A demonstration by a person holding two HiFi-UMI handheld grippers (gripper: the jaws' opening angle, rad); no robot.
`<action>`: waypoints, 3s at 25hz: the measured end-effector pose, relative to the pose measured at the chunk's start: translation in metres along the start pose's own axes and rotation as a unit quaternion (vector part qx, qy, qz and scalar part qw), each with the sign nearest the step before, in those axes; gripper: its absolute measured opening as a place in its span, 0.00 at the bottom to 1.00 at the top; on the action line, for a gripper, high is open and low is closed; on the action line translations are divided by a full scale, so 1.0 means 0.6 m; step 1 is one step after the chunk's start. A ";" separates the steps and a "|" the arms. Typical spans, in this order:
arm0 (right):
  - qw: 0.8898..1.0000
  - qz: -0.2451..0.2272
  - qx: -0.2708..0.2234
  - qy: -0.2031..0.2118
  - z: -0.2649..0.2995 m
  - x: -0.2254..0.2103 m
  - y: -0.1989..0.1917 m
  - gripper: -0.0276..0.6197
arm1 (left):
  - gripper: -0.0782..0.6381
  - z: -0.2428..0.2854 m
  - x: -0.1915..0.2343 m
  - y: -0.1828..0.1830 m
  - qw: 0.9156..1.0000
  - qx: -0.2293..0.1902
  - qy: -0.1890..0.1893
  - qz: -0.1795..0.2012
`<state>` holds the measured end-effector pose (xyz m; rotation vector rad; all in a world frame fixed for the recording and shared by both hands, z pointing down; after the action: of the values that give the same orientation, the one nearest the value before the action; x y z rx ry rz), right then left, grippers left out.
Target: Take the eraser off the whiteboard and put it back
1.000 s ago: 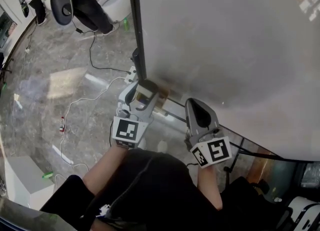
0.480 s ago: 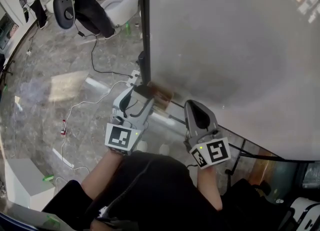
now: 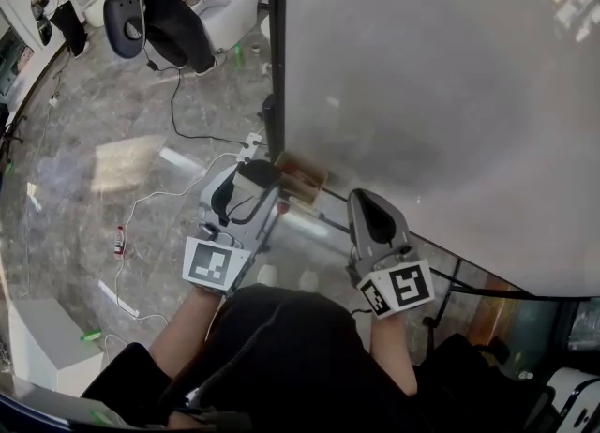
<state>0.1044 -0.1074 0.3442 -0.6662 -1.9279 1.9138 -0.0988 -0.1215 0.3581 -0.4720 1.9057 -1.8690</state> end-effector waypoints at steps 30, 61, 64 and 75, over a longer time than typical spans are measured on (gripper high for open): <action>1.000 -0.004 0.001 -0.011 -0.032 0.017 0.004 0.06 | 0.49 -0.004 -0.004 -0.003 1.000 -0.007 -0.003 -0.011; 0.998 0.000 0.020 -0.053 -0.048 -0.073 -0.007 0.06 | 0.49 0.141 -0.041 -0.131 0.996 0.092 -0.015 0.009; 0.998 -0.002 0.020 -0.051 -0.046 -0.074 -0.005 0.06 | 0.49 0.145 -0.042 -0.144 0.995 0.102 -0.013 0.015; 0.998 -0.003 0.031 -0.055 -0.048 -0.085 -0.012 0.06 | 0.50 0.163 -0.040 -0.174 0.992 0.125 0.012 -0.002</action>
<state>0.1621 -0.1112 0.3563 -0.5465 -1.9226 2.0366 -0.0331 -0.1960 0.4638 -0.3732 1.6548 -2.0879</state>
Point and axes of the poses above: the fingertips, and each gripper's own axes: z forward along the fingers, x to its left, y out of its top, the point moved 5 cm from there along -z, backward along the fingers, and after that the axes turned 4 degrees about -y, right-handed, at the moved point
